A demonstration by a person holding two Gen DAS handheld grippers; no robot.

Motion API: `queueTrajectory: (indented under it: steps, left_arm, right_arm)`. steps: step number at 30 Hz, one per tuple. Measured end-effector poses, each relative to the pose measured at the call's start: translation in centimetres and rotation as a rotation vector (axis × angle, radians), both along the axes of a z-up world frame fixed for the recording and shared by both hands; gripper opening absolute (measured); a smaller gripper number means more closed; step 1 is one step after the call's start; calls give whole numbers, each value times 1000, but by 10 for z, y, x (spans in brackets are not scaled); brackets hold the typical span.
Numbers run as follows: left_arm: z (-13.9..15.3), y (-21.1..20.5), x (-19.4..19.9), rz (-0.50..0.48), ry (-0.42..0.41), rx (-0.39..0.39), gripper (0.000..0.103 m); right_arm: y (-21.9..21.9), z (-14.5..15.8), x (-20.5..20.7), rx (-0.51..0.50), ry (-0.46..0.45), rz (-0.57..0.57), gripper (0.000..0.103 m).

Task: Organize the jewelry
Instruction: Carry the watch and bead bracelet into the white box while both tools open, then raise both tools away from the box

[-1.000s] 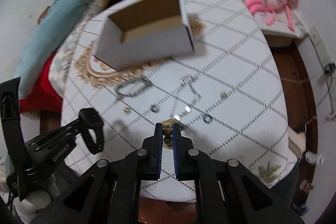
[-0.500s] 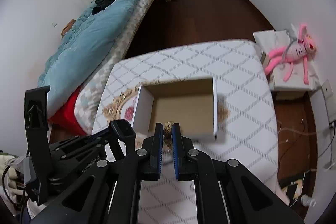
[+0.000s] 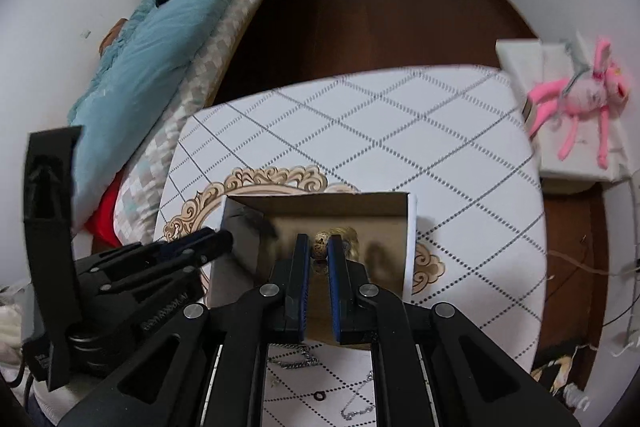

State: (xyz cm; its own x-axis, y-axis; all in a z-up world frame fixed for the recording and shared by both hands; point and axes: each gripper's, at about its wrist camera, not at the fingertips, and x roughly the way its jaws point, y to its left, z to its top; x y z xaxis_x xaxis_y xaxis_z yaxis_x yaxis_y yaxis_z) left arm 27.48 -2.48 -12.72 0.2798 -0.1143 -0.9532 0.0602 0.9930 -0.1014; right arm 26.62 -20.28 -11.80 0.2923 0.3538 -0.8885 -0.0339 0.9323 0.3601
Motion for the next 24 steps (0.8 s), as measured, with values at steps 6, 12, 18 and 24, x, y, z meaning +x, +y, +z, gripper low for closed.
queueTrajectory:
  steps: [6,12,18,24]
  left_arm:
    - [8,10,-7,31,-82,92,91]
    - [-10,14,-27,29,-137,198,103]
    - [-32,13,-43,24,-116,222,103]
    - [-27,12,-55,41,-136,205,103]
  right_arm:
    - [-11,-18,3,-85,49,-21,62]
    - [-6,-27,-18,-367,9,-22,93]
    - [-3,-50,-37,-453,20,-29,97]
    - [-3,-50,-47,-449,8,-59,97]
